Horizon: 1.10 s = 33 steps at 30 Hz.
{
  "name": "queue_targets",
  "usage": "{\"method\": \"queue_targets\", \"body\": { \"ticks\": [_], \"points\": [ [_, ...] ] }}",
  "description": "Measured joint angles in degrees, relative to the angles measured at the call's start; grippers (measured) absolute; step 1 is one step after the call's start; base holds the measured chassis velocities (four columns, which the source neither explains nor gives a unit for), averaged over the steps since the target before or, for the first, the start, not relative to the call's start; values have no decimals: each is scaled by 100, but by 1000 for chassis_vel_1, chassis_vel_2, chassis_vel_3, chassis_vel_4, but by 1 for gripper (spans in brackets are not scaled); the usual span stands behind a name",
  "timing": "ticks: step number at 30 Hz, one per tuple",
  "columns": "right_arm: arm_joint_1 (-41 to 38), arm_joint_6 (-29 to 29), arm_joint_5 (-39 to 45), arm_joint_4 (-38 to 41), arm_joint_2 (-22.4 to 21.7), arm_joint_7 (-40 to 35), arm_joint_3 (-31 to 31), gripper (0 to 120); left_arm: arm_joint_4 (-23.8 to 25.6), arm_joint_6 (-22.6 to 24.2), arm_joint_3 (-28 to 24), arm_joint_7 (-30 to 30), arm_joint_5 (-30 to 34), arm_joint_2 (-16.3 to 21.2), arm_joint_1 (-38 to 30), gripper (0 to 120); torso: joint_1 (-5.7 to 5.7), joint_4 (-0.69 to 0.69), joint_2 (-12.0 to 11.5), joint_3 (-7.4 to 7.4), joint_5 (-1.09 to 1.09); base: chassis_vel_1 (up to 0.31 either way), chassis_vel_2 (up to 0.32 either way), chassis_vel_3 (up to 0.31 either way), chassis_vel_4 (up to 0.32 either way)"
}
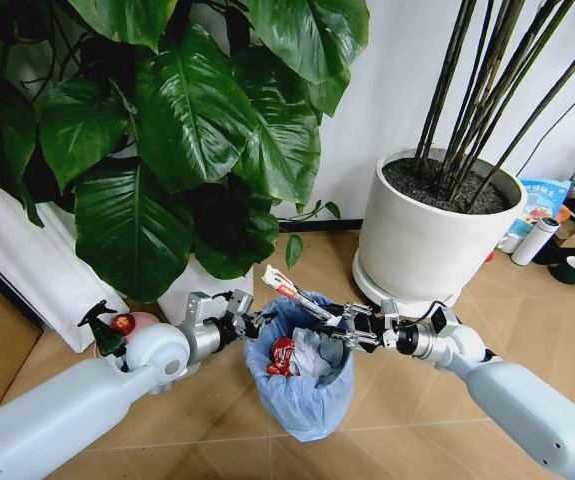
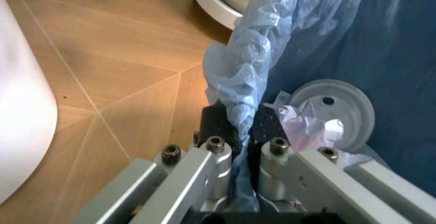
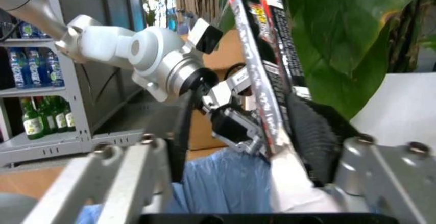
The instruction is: Pick up the trash bin and place the garbage on the floor into it.
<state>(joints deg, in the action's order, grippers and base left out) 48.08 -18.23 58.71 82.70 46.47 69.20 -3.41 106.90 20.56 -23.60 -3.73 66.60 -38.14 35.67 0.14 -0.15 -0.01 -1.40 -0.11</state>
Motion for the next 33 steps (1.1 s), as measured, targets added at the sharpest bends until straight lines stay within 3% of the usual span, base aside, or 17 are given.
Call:
{"method": "queue_targets", "body": {
  "ticks": [2,7,12,22,24,27,28,31,33],
  "points": [
    [18,11,-5,9,-15,10,5,58,0,1,2,-2,0,6,1,0,0,0,0,0,0,0,0,0,0],
    [-8,14,-332,61,-99,150,185,83,16,8,36,-18,-1,24,5,0,0,0,0,0,1,0,0,0,0],
    [-159,-18,-673,142,-193,380,270,98,22,15,38,-39,-2,12,6,0,0,-1,0,0,0,0,0,0,0],
    [-119,-75,-444,289,-340,54,317,100,36,20,105,-60,1,15,31,0,0,0,0,0,0,0,0,0,0],
    [3,-149,-268,302,-370,-191,385,100,36,21,195,-67,0,39,104,0,0,0,0,0,0,0,0,0,0],
    [366,-435,-28,338,-488,-1334,771,100,36,22,556,-65,-24,198,386,0,0,-1,0,0,-1,0,0,0,0],
    [366,-435,-28,338,-488,-1334,771,100,36,22,556,-65,-24,198,386,0,0,-1,0,0,-1,0,0,0,0],
    [822,-706,-229,478,-602,-2908,1361,100,37,5,1060,-38,-104,438,768,0,-1,-1,0,0,-1,0,0,0,0],
    [955,-747,-260,519,-614,-3216,1539,100,37,-6,1282,-30,-134,513,935,0,-1,-1,0,0,-1,0,0,0,0]
  ]
}}
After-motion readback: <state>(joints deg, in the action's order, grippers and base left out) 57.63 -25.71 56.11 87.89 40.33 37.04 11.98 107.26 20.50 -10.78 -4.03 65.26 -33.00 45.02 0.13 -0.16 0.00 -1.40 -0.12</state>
